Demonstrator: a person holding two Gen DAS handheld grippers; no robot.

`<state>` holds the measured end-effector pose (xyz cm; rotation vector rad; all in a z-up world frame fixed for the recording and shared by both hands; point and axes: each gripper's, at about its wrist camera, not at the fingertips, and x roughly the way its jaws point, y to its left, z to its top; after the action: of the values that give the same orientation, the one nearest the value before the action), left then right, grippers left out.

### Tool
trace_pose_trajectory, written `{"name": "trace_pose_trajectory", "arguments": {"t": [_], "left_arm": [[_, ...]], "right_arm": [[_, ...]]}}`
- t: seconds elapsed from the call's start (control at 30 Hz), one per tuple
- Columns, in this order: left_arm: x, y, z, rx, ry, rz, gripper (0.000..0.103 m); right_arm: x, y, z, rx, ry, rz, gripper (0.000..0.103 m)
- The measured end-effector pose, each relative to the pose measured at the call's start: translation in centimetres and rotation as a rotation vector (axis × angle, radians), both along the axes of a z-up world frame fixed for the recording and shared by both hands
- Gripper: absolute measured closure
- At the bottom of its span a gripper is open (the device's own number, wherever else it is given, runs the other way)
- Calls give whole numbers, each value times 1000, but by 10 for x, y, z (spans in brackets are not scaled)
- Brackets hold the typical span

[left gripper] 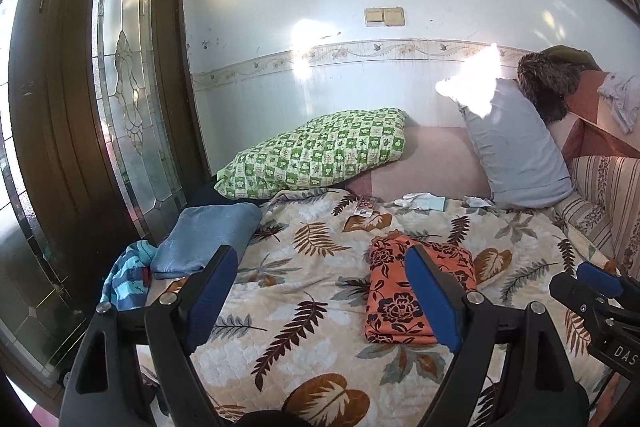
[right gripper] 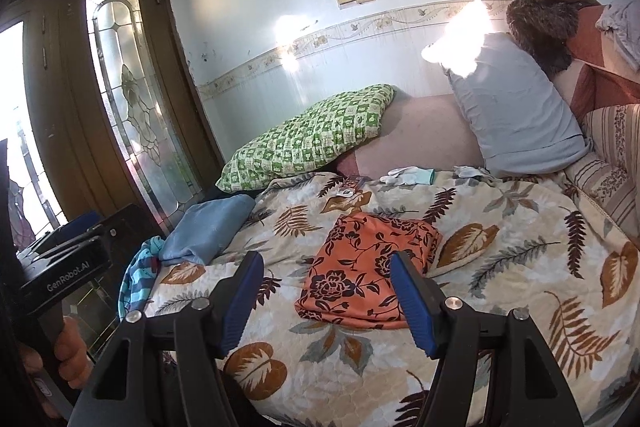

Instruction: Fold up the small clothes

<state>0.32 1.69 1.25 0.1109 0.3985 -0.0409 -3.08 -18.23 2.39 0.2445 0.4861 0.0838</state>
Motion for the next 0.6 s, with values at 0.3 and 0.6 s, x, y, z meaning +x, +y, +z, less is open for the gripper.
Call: {"name": "trace_pose_trajectory", "arguments": {"t": [0.3, 0.6], "left_arm": [[3, 0, -3, 2, 7, -7, 17], [-1, 4, -2, -9, 0, -6, 17]], "right_arm": [[5, 0, -6, 0, 16, 8, 34], [2, 7, -2, -14, 6, 11, 34]]}}
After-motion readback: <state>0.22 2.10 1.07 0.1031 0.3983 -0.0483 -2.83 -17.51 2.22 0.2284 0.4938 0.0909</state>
